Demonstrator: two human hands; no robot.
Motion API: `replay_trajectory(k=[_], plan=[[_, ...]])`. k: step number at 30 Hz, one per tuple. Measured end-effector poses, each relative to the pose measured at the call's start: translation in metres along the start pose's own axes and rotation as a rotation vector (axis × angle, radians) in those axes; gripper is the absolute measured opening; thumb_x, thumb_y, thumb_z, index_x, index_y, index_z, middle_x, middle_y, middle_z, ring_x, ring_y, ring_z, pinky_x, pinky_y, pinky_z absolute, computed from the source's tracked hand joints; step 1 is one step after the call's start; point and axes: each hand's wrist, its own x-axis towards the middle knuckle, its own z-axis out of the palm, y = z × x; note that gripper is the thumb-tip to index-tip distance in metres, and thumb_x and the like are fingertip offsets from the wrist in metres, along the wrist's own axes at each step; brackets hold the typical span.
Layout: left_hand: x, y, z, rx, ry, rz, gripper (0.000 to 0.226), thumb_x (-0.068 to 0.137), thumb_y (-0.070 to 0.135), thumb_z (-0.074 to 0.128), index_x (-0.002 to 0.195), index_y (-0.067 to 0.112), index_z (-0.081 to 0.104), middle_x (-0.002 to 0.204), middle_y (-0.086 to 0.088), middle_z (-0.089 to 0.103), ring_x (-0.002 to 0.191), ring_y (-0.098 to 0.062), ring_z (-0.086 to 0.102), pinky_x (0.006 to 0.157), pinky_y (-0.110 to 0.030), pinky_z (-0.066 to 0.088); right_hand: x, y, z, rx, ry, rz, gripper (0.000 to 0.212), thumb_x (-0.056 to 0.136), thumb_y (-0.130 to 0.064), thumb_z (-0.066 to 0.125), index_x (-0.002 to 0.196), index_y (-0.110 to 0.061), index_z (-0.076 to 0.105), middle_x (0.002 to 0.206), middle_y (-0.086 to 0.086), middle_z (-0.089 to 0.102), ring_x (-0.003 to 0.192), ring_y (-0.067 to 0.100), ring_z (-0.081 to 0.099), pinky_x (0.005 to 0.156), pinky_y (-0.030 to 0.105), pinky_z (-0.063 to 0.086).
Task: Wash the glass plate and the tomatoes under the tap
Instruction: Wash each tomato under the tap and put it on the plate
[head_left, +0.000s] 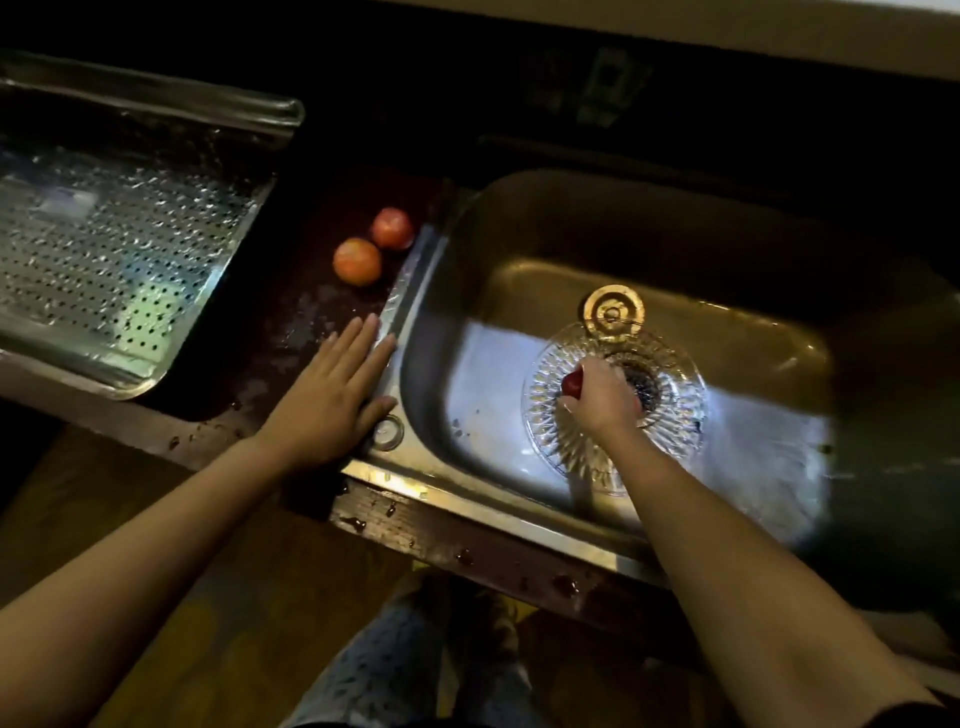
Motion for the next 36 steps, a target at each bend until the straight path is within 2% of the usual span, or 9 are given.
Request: replay_trajectory(k=[3, 9, 12, 18, 25, 28, 31, 34, 36], plan=[[0.001, -0.001, 0.005, -0.011, 0.012, 0.008, 0.077, 0.091, 0.058, 0.008, 0.144, 0.004, 0.021, 0.152, -0.020, 0.018, 0.142, -0.034, 0.013, 0.116, -0.047, 0.016, 0.007, 0.000, 0.011, -0.057, 0.003, -0.011, 0.049, 0.081, -0.025, 0.068, 0.121, -0.010, 0.046, 0.129, 0.010, 0.053, 0.121, 0.029, 0.043, 0.099, 0.041, 0.032], [0.001, -0.001, 0.005, 0.001, 0.038, 0.030, 0.069, 0.093, 0.048, 0.028, 0.144, 0.002, 0.021, 0.152, -0.022, 0.018, 0.142, -0.036, 0.014, 0.117, -0.043, 0.014, 0.009, -0.004, 0.020, -0.209, 0.007, -0.037, 0.046, 0.081, -0.030, 0.066, 0.119, -0.013, 0.045, 0.127, 0.009, 0.052, 0.121, 0.027, 0.042, 0.099, 0.042, 0.030], [0.000, -0.001, 0.005, -0.006, 0.027, 0.030, 0.067, 0.092, 0.044, 0.027, 0.145, 0.003, 0.018, 0.153, -0.021, 0.013, 0.143, -0.035, 0.010, 0.118, -0.042, 0.011, 0.009, -0.014, 0.012, -0.261, -0.057, -0.024, 0.052, 0.083, -0.036, 0.064, 0.124, -0.011, 0.043, 0.132, 0.012, 0.048, 0.124, 0.028, 0.039, 0.101, 0.044, 0.030], [0.000, -0.001, 0.001, -0.019, 0.054, 0.051, 0.065, 0.091, 0.033, 0.051, 0.143, 0.002, 0.027, 0.151, -0.022, 0.022, 0.141, -0.038, 0.019, 0.115, -0.050, 0.021, 0.017, -0.081, -0.033, -0.018, 0.015, -0.196, 0.053, 0.089, -0.039, 0.054, 0.133, -0.012, 0.041, 0.137, 0.010, 0.046, 0.127, 0.030, 0.036, 0.102, 0.041, 0.032], [-0.001, -0.001, 0.004, 0.035, 0.053, 0.043, 0.064, 0.092, 0.040, 0.042, 0.143, 0.004, 0.027, 0.151, -0.021, 0.024, 0.140, -0.036, 0.021, 0.114, -0.050, 0.018, 0.039, -0.186, -0.085, 0.154, 0.036, -0.520, 0.061, 0.089, -0.033, 0.057, 0.143, -0.022, 0.031, 0.147, 0.003, 0.038, 0.132, 0.028, 0.028, 0.106, 0.040, 0.027], [0.000, -0.005, 0.006, 0.017, 0.050, 0.060, 0.065, 0.094, 0.044, 0.030, 0.146, 0.007, 0.017, 0.154, -0.018, 0.012, 0.143, -0.034, 0.008, 0.116, -0.048, 0.005, 0.055, -0.208, -0.089, 0.102, -0.058, -0.517, 0.069, 0.087, -0.029, 0.061, 0.146, -0.026, 0.025, 0.152, 0.002, 0.030, 0.137, 0.030, 0.022, 0.110, 0.042, 0.022], [-0.001, -0.007, 0.008, 0.010, 0.039, 0.058, 0.065, 0.095, 0.045, 0.023, 0.147, 0.011, 0.003, 0.156, -0.014, -0.002, 0.144, -0.031, -0.006, 0.116, -0.042, -0.009, 0.066, -0.217, -0.084, 0.090, -0.136, -0.524, 0.069, 0.085, -0.025, 0.064, 0.144, -0.028, 0.028, 0.151, 0.004, 0.033, 0.137, 0.030, 0.023, 0.112, 0.043, 0.023], [-0.001, -0.006, 0.008, 0.029, 0.061, 0.061, 0.065, 0.094, 0.044, 0.029, 0.147, 0.007, 0.015, 0.155, -0.018, 0.011, 0.143, -0.033, 0.007, 0.116, -0.048, 0.004, 0.071, -0.220, -0.076, 0.144, -0.092, -0.509, 0.061, 0.083, -0.021, 0.067, 0.138, -0.023, 0.041, 0.143, 0.006, 0.043, 0.132, 0.030, 0.030, 0.110, 0.043, 0.028], [0.000, -0.006, 0.007, 0.032, 0.065, 0.070, 0.066, 0.094, 0.043, 0.031, 0.147, 0.007, 0.016, 0.155, -0.018, 0.011, 0.144, -0.033, 0.007, 0.116, -0.048, 0.004, 0.070, -0.220, -0.074, 0.220, -0.047, -0.497, 0.057, 0.081, -0.021, 0.069, 0.133, -0.019, 0.046, 0.138, 0.007, 0.048, 0.127, 0.029, 0.035, 0.107, 0.041, 0.032]])
